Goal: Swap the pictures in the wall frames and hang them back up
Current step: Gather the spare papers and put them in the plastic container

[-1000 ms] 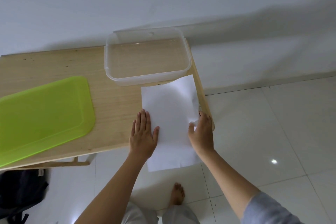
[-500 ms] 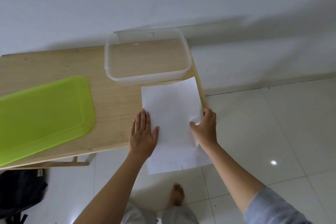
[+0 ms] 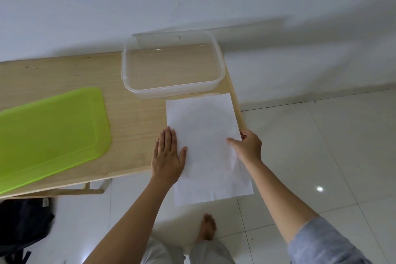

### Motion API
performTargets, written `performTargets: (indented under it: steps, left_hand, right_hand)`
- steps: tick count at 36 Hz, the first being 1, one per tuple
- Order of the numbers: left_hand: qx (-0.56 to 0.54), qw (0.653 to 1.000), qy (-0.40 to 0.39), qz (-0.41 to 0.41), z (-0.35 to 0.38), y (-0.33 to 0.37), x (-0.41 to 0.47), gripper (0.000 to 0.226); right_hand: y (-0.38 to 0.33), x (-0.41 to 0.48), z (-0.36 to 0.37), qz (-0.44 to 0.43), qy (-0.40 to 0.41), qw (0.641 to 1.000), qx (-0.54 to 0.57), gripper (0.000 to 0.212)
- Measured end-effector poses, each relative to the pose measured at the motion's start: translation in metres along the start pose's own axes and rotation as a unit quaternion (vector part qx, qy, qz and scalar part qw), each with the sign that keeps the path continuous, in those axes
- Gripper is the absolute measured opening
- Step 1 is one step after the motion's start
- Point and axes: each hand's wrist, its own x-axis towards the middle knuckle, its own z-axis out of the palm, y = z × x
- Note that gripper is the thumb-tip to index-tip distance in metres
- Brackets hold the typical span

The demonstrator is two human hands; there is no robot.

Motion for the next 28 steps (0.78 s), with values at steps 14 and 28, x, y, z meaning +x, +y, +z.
performTargets:
  steps: [14,28]
  left_hand:
    - [-0.027,1.000,0.012,0.003,0.000,-0.002,-0.001,0.082]
    - [-0.175,0.981,0.019,-0.085,-0.026,0.023,0.004,0.074]
  right_hand:
    - [-0.004,-0.013,0.001,-0.070,-0.060,0.996,0.011,0.049]
    - [0.002,-0.013,-0.021,-0.099,-0.095,0.973,0.188,0.061]
